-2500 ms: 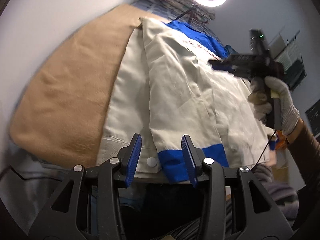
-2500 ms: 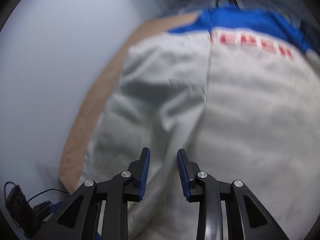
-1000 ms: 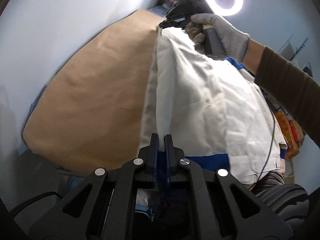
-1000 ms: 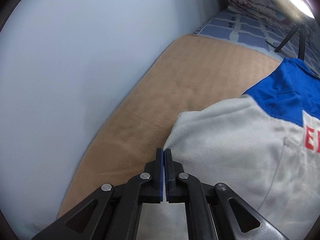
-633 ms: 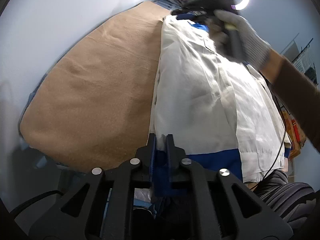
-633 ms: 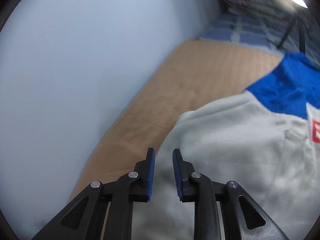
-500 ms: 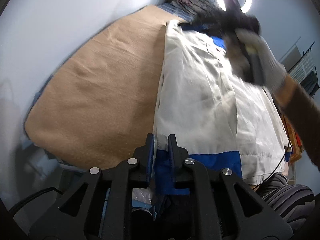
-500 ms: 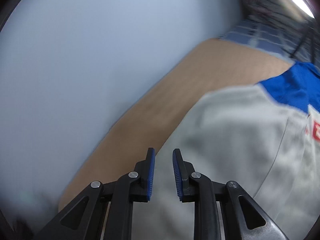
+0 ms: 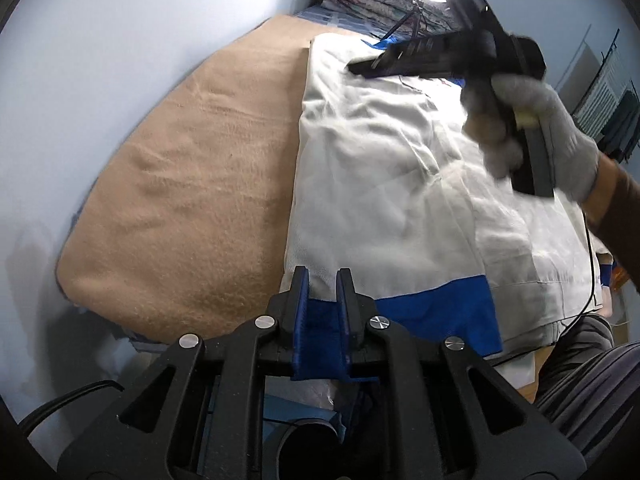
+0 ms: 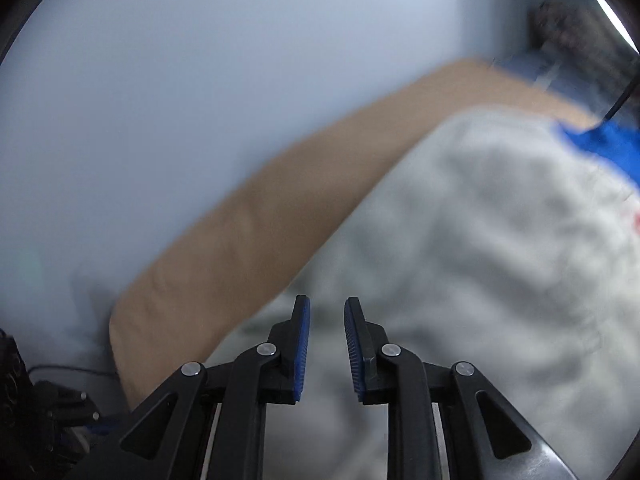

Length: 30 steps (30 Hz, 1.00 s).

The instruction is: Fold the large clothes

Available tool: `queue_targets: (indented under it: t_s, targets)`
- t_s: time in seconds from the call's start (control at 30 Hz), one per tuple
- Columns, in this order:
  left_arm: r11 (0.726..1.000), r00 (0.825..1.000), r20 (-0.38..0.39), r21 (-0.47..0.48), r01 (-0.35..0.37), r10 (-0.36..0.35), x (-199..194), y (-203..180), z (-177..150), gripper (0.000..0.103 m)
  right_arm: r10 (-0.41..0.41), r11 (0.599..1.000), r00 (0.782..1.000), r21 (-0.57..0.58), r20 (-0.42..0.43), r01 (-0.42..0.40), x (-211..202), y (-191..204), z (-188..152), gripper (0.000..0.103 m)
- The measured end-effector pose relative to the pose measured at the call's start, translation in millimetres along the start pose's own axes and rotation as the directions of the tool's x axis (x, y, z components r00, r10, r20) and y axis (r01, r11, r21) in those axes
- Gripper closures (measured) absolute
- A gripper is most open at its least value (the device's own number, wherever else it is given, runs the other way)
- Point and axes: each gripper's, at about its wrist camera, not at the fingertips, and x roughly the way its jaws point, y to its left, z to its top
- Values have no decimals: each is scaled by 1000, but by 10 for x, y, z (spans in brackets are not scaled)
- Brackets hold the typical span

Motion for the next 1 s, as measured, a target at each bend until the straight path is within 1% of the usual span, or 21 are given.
queue_targets:
  t_s: [0.1,0.23,0.3,0.37,0.4,0.43,0.47,0.5,0.53,0.57,0.6,0.63,0.67,0.7,0.73,0.77,0.8,0.87,0.9,0.97,1.0]
  targets:
    - [1000,1000,1,-2,7,-7,-21,-7,2,91,-86,993,994,91,71,80,-186,-428,230,85]
    - [1000,1000,-9,10,8,-8,12,-41,-32,91,-244,952,963,217,115,215,-223,-1120,514,82]
    - [1000,1000,-14,21,2,-1,45,-58,-38,91,-271,934,957,271,109,233,-138,-1391,591,82]
    - [1000,1000,-16,30,1,0,38,-66,-54,91,-320,898,945,340,70,279,7,-1640,570,82]
    - [999,1000,-19,34,1,0,51,-70,-55,91,-332,883,942,366,45,293,65,-1830,549,83]
    - [999,1000,-23,37,1,0,74,-79,-50,91,-339,866,941,391,2,311,150,-1933,446,87]
    - [999,1000,-24,38,2,-1,63,-65,-62,91,-328,861,944,401,-31,312,240,-1995,350,88]
    - [999,1000,-23,32,7,-7,51,-57,-54,91,-335,867,942,394,11,304,215,-1982,317,88]
    - [1000,1000,-21,23,16,-16,26,-45,-41,91,-335,866,942,396,8,304,189,-1946,307,87]
    - [1000,1000,-16,11,26,-26,-4,-34,-21,91,-323,866,947,405,4,294,146,-1910,305,87]
    - [999,999,-9,-1,34,-34,-37,-17,-3,90,-298,873,954,409,16,266,72,-1860,293,83]
    - [999,999,1,-19,48,-48,-79,17,17,87,-277,882,960,406,32,241,-13,-1797,267,83]
    - [997,998,14,-41,68,-68,-126,68,30,75,-240,900,969,388,58,200,-131,-1676,223,83]
    - [994,996,24,-62,86,-84,-162,115,42,67,-201,921,977,353,71,164,-239,-1512,155,83]
    - [991,994,32,-81,105,-102,-184,169,47,55,-168,940,983,313,76,136,-312,-1396,98,84]
    - [985,991,32,-108,132,-129,-192,228,61,52,-130,960,989,259,72,107,-391,-1207,14,84]
    - [981,990,30,-128,143,-141,-190,257,74,52,-90,977,994,197,61,76,-466,-989,-101,84]
    - [968,984,31,-179,177,-174,-169,354,88,52,-8,995,999,98,34,4,-552,-673,-347,84]
    - [958,980,30,-206,198,-196,-153,396,89,52,39,998,999,56,15,-40,-575,-542,-471,84]
    - [935,967,16,-251,250,-254,-94,463,86,52,105,994,994,11,-21,-104,-610,-248,-735,84]
    - [934,968,9,-261,244,-251,-68,475,73,52,127,992,991,-1,-35,-127,-610,-122,-864,84]
